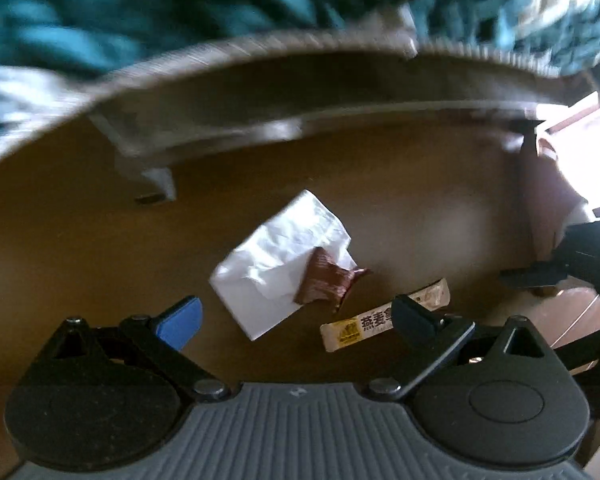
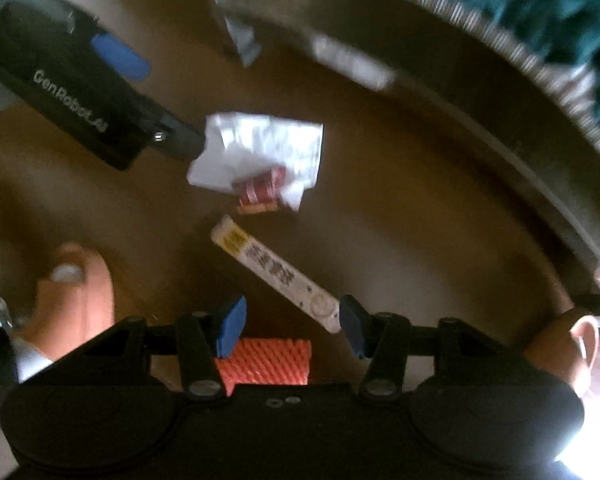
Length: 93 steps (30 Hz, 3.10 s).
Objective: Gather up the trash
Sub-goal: 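Grasp the brown wrapper with the left tool while the right tool grasps the yellow stick packet, then carry the brown wrapper and stick packet up over the teal bin with both tools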
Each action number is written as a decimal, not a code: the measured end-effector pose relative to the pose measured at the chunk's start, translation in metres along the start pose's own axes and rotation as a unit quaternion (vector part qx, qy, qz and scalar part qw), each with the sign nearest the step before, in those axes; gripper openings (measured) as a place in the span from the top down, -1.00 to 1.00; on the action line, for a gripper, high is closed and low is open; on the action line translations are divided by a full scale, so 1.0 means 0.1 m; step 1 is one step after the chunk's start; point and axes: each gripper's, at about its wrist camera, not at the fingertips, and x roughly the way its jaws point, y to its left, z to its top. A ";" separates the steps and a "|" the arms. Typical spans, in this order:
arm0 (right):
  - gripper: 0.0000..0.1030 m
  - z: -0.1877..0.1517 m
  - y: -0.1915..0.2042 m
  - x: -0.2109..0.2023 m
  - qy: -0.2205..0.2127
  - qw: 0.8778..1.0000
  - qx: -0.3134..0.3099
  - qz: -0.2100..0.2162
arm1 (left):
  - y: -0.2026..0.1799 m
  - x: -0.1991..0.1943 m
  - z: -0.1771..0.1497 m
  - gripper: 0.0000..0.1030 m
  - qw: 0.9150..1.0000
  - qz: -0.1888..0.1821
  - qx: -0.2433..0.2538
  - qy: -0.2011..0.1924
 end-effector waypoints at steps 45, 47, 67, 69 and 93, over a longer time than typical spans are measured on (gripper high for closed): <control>0.59 -0.09 0.27 0.68 0.032 0.983 -0.176 -0.031 | -0.24 0.70 -0.02 0.57 0.999 -0.034 0.019 0.021; 0.59 -0.10 0.26 0.58 0.032 0.984 -0.169 -0.035 | -0.21 0.62 -0.04 0.58 0.999 -0.037 0.019 0.018; 0.59 -0.02 0.31 -1.23 -0.058 0.994 -0.055 -0.077 | -0.02 -1.57 -0.01 0.59 0.991 -0.042 0.017 -0.123; 0.59 0.01 0.34 -1.52 -0.080 0.993 -0.048 -0.079 | -0.04 -1.84 -0.01 0.59 0.988 -0.038 0.024 -0.145; 0.59 -0.36 0.85 -4.22 -0.357 0.923 0.002 -0.143 | -0.68 -4.63 -0.49 0.58 0.932 0.065 0.013 -0.357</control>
